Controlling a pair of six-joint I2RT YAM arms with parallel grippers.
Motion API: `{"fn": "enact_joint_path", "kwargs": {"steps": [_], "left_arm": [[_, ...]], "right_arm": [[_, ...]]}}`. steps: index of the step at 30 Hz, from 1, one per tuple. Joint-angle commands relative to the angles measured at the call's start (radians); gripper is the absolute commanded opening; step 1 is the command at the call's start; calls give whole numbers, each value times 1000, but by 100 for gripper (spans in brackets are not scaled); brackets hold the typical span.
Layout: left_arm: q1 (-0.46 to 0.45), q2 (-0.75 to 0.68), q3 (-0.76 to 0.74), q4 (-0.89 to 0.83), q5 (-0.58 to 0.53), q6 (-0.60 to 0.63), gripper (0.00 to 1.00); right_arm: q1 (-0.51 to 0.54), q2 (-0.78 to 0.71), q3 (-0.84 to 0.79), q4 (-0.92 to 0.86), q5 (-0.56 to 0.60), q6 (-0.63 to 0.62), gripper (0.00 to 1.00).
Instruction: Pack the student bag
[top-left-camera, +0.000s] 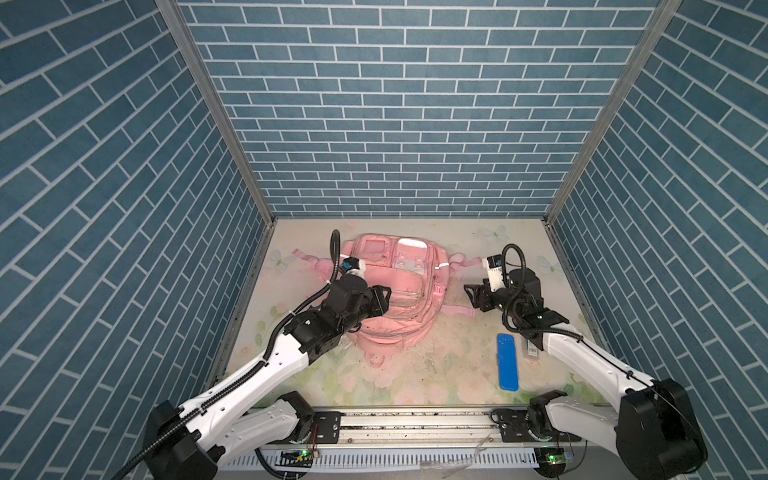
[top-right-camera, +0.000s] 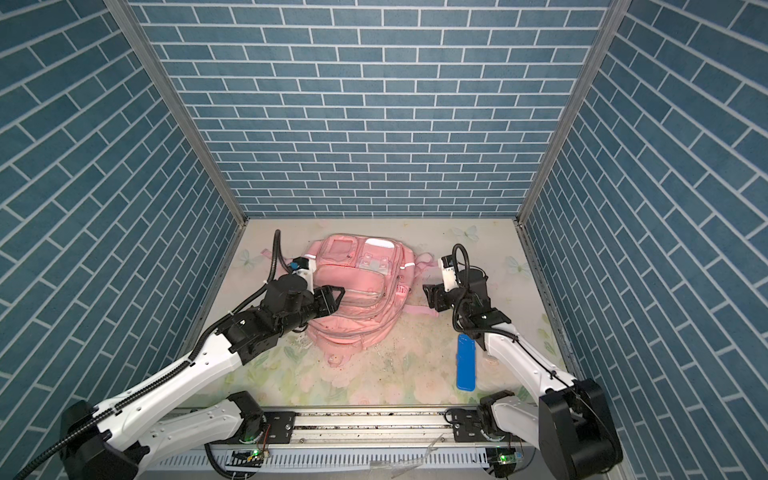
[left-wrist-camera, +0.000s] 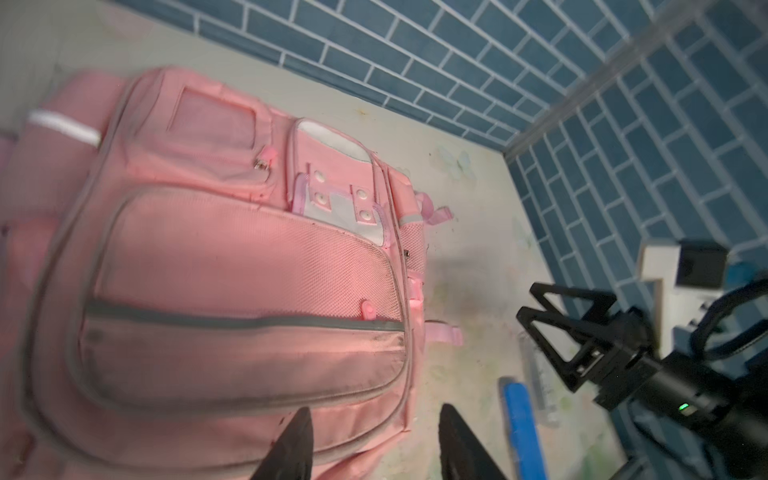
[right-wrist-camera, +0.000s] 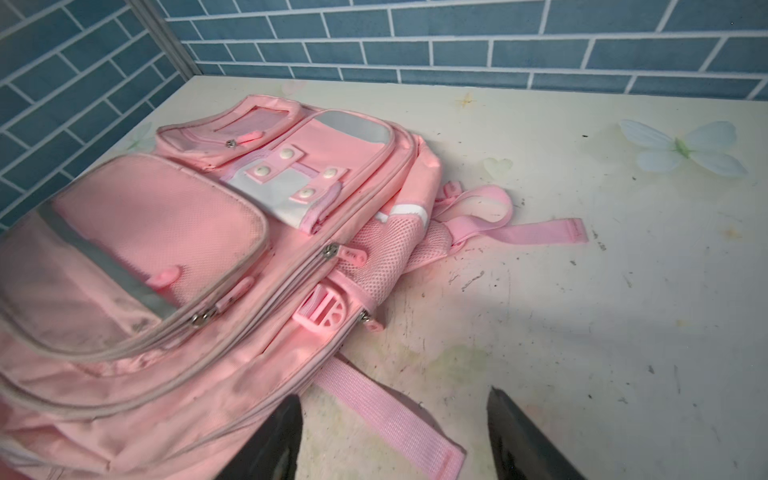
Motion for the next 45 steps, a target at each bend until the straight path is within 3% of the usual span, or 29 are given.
{"fn": "enact_joint_path", "kwargs": {"steps": [1, 7, 12, 18, 30, 37, 40, 42, 45], "left_arm": [[3, 90, 59, -27, 96, 504, 51], [0, 171, 65, 11, 220, 948, 51], [-2, 229, 55, 29, 216, 1128, 51], [-21, 314, 59, 45, 237, 1151, 51], [-35, 386, 7, 151, 163, 1140, 51], [-61, 430, 14, 152, 44, 1164, 52], [-65, 446, 28, 159, 5, 1156, 36], [-66, 437, 29, 169, -8, 1148, 14], [-70, 395, 12, 205, -6, 1145, 5]], "right_arm": [[12, -77, -44, 60, -53, -58, 68], [32, -177, -106, 68, -87, -154, 67], [35, -195, -132, 72, -93, -167, 67], [35, -148, -136, 89, -80, -160, 66], [38, -89, -138, 131, -118, -142, 65], [50, -94, -144, 138, -109, -118, 65], [68, -110, -146, 131, -99, -105, 63], [86, -131, -147, 116, -86, -103, 61], [112, -166, -152, 97, -69, -103, 60]]}}
